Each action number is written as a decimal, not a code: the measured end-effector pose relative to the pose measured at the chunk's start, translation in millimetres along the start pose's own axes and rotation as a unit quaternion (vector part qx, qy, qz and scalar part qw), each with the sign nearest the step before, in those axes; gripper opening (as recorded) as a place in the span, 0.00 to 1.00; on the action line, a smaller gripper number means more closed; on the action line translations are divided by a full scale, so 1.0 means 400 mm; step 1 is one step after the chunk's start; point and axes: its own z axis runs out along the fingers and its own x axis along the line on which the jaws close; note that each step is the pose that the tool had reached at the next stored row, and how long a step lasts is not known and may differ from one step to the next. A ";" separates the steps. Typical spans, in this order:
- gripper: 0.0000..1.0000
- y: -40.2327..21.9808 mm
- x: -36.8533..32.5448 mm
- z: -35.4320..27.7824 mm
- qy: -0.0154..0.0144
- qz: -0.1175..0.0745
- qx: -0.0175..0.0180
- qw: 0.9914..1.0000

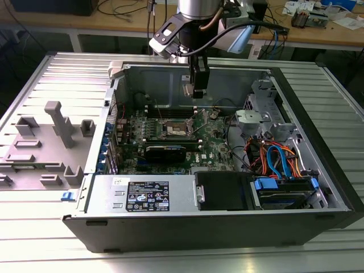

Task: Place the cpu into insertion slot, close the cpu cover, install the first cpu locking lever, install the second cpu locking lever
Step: 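Place the cpu into insertion slot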

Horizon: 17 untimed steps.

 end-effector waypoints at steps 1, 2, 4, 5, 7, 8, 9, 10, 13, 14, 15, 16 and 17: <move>0.55 0.000 0.000 0.000 0.000 0.000 0.000 1.000; 0.55 0.000 0.000 0.000 0.000 0.000 0.000 1.000; 0.55 0.000 0.000 0.000 0.000 0.001 0.000 1.000; 0.55 0.000 0.000 0.001 0.000 0.002 0.000 1.000; 0.55 -0.001 0.000 0.003 0.000 0.002 0.000 1.000; 0.55 -0.001 0.000 0.004 0.000 0.002 0.000 1.000; 0.55 -0.001 0.000 0.004 0.000 0.002 0.000 1.000; 0.55 -0.001 0.000 0.006 0.000 0.002 0.000 1.000; 0.55 -0.001 0.000 0.007 0.000 0.002 0.000 1.000; 0.55 -0.001 0.000 0.007 0.000 0.002 0.000 1.000; 0.55 -0.001 0.000 0.007 0.000 0.002 0.000 1.000; 0.55 -0.001 0.000 0.007 0.000 0.002 0.000 1.000; 0.55 -0.001 0.000 0.007 0.000 0.002 0.000 1.000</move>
